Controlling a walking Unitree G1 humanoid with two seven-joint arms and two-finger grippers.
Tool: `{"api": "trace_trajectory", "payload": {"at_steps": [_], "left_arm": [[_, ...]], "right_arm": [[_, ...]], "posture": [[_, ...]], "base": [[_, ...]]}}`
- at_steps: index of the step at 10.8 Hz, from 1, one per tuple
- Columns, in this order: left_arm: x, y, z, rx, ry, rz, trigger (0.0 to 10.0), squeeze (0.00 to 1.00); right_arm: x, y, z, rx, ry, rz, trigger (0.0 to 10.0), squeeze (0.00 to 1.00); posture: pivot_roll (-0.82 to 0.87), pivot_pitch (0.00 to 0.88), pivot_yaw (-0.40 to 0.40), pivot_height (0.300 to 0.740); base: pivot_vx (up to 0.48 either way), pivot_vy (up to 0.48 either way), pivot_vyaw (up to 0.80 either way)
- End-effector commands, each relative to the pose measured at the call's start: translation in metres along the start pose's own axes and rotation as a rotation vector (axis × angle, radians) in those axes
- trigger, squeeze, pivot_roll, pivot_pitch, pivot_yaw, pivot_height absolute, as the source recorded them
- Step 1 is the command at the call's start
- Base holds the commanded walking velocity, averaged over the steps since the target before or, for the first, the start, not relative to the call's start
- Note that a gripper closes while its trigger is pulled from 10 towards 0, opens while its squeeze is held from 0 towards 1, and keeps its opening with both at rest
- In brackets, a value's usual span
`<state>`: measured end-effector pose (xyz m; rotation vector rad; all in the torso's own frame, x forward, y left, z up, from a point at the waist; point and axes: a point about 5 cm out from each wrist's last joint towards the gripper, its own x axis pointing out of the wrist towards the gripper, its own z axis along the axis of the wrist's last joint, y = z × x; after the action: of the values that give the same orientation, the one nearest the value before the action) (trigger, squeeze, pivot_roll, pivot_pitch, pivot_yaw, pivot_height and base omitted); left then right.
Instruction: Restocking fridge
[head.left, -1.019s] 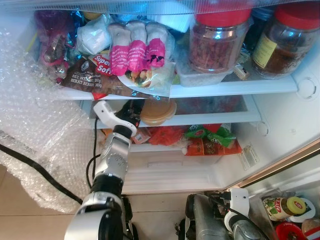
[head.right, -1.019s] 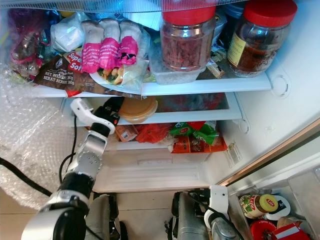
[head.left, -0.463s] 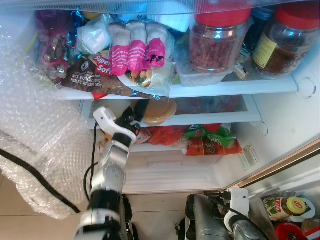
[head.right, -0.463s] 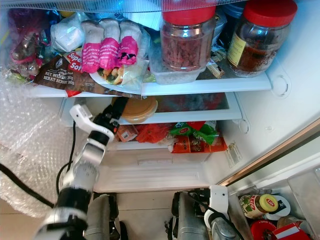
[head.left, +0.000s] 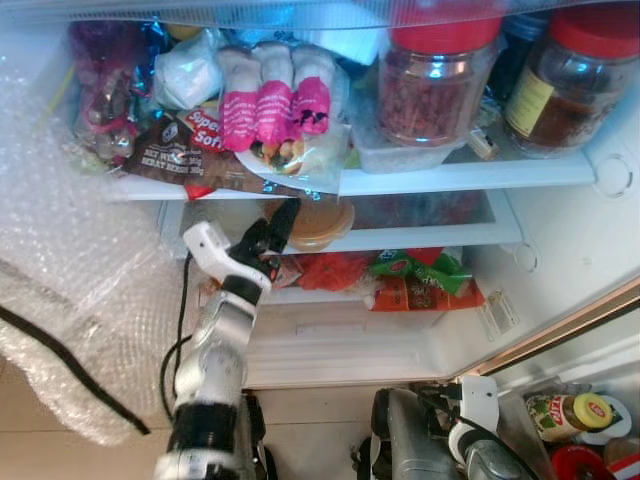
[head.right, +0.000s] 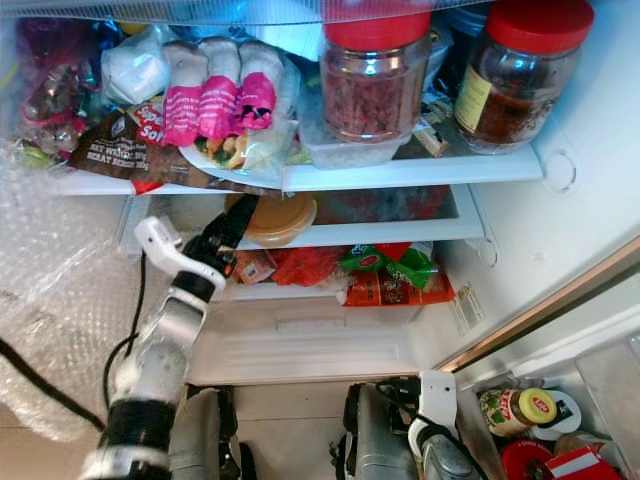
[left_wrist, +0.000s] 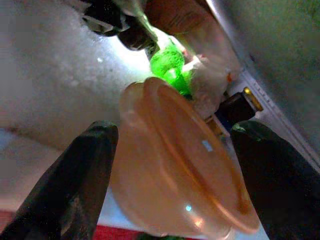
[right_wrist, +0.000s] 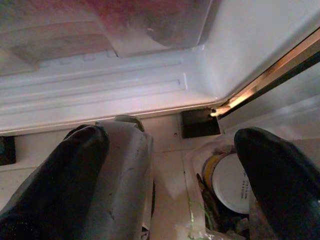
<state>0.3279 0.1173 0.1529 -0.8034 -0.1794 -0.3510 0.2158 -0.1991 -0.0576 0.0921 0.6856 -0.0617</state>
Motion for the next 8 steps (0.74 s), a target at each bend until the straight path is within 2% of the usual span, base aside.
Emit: {"api": "trace_trajectory", "payload": {"at_steps": [1,8], "left_arm": [[-0.005,-0.001,0.001,0.010,0.008,0.011,10.0,0.00],[-0.024,-0.007,0.008,0.053,0.050,0.022,10.0,0.00]], "right_arm": [[-0.016,0.004,-0.050,0.005,0.212,-0.001,10.0,0.00],[-0.016,0.004,-0.051,0.000,0.214,0.004,10.0,0.00]], "posture": [[-0.07,0.236,0.057,0.606],[-0.07,0.226,0.059,0.606]], "base": [[0.000,0.000,0.00],[0.000,0.000,0.00]]}}
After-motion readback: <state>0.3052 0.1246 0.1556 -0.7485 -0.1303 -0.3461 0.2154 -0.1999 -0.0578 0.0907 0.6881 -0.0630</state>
